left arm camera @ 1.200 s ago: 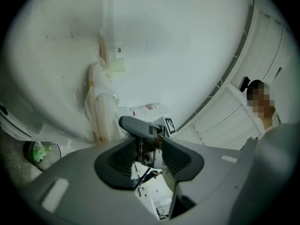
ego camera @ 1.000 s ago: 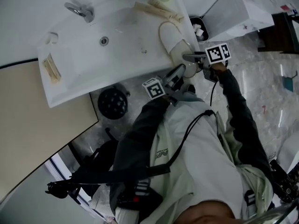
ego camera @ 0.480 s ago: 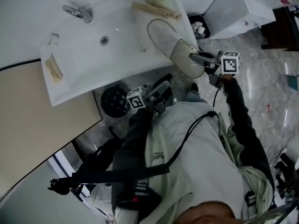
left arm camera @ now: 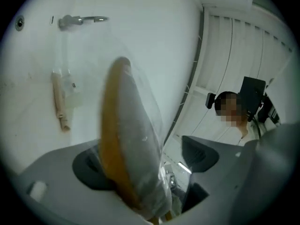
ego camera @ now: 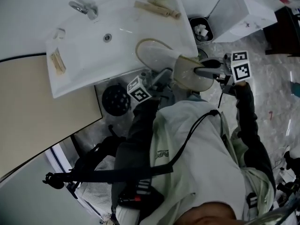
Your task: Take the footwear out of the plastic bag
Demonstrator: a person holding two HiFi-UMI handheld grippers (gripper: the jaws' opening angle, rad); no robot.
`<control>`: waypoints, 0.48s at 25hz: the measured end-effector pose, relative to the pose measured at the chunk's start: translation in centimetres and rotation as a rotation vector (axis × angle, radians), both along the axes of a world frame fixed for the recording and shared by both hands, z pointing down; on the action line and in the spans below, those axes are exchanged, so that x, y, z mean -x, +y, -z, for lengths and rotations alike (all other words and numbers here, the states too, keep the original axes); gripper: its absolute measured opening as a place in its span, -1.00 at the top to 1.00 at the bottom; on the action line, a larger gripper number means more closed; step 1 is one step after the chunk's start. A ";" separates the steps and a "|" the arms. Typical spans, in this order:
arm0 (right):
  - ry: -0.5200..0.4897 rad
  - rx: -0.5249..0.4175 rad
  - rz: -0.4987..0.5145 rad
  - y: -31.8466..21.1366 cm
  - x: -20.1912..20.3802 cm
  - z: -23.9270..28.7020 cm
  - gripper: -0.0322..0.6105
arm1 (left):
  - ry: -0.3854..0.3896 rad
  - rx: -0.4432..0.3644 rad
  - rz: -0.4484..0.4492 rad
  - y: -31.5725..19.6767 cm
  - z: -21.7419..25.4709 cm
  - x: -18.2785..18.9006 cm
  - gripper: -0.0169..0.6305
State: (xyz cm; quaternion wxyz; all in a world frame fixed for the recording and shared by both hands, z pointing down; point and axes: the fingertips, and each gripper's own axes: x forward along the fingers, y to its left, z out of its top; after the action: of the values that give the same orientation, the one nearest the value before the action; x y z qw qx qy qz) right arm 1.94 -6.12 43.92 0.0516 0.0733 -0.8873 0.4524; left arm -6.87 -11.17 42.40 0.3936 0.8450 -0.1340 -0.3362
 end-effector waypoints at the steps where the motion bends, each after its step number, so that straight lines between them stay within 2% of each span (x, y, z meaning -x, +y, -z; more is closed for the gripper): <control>1: 0.018 -0.027 0.022 0.4 0.1 0.1 0.61 | 0.032 -0.003 0.013 0.2 0.4 -0.2 -0.15; 2: 0.019 -0.061 0.032 0.6 0.2 0.3 0.60 | 0.070 -0.002 0.029 0.3 0.7 -0.1 0.39; 3: 0.005 -0.106 0.030 0.7 0.2 0.8 0.59 | 0.109 0.002 0.046 0.5 0.9 0.1 0.54; 5: -0.047 -0.229 -0.006 0.7 0.0 2.0 0.58 | 0.174 0.007 0.082 0.8 1.3 0.4 0.57; 7: -0.127 -0.336 -0.085 0.4 -0.7 3.5 0.57 | 0.222 -0.006 0.113 1.3 2.1 0.7 0.60; 11: -0.394 -0.330 -0.339 -1.0 -5.0 6.8 0.56 | 0.344 -0.016 0.179 2.0 4.9 1.8 0.61; 12: -0.422 -0.344 -0.402 -1.4 -6.4 7.4 0.56 | 0.367 -0.017 0.207 1.9 5.3 2.5 0.61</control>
State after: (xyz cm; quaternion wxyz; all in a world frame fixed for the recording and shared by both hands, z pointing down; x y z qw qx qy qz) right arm 8.35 -7.48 36.54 -0.2366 0.1593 -0.9095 0.3025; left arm -9.42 -9.26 37.13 0.3677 0.7547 -0.1435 -0.5241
